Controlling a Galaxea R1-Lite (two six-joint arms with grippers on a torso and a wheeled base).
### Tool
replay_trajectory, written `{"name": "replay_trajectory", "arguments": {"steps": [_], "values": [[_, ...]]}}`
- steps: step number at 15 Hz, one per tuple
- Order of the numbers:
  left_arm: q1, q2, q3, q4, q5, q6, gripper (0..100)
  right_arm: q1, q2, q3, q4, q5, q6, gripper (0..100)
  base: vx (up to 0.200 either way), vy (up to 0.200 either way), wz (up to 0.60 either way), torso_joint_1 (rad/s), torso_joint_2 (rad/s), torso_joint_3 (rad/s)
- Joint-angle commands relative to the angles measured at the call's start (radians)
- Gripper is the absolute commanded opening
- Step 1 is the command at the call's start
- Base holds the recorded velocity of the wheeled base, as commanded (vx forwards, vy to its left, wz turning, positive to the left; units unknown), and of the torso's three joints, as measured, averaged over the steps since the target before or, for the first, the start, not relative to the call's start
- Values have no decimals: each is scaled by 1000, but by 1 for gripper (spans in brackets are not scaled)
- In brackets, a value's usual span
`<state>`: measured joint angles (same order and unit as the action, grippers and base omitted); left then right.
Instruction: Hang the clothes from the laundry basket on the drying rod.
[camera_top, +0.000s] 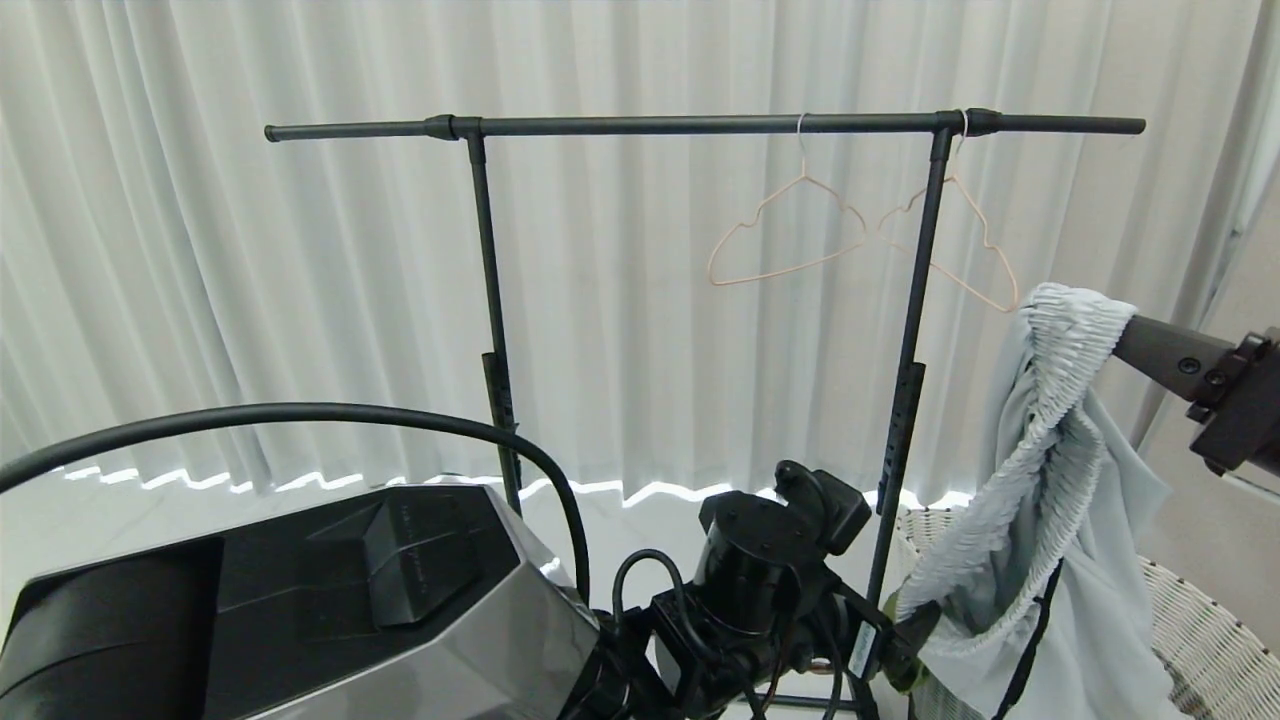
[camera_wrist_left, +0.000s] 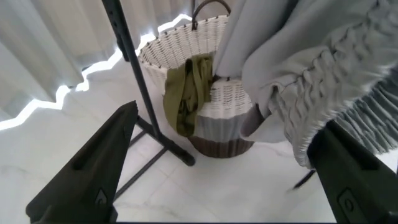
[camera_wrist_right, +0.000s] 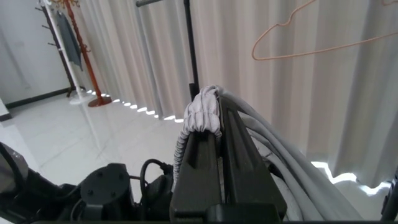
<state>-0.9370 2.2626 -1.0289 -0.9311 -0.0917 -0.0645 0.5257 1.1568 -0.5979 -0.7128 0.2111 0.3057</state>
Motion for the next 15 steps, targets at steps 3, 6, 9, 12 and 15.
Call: {"name": "replay_trajectory", "arguments": {"steps": [3,6,9,12,15], "values": [[-2,0,67,-89,4,2,0,-4,-20,1,-1,-1,1,0,0,0,0,0,0,0],[-6,9,242,-394,1,52,0,-21,-26,6,-1,-1,1,0,0,0,0,0,0,0],[23,-84,409,-497,1,124,0,-27,-23,9,-1,-1,1,0,0,0,0,0,0,0],[78,-293,435,-402,1,158,0,-27,-2,7,1,1,-2,0,0,0,0,0,0,0],[145,-474,426,-256,1,203,0,-27,11,0,1,2,-4,0,0,0,0,0,0,0]]}}
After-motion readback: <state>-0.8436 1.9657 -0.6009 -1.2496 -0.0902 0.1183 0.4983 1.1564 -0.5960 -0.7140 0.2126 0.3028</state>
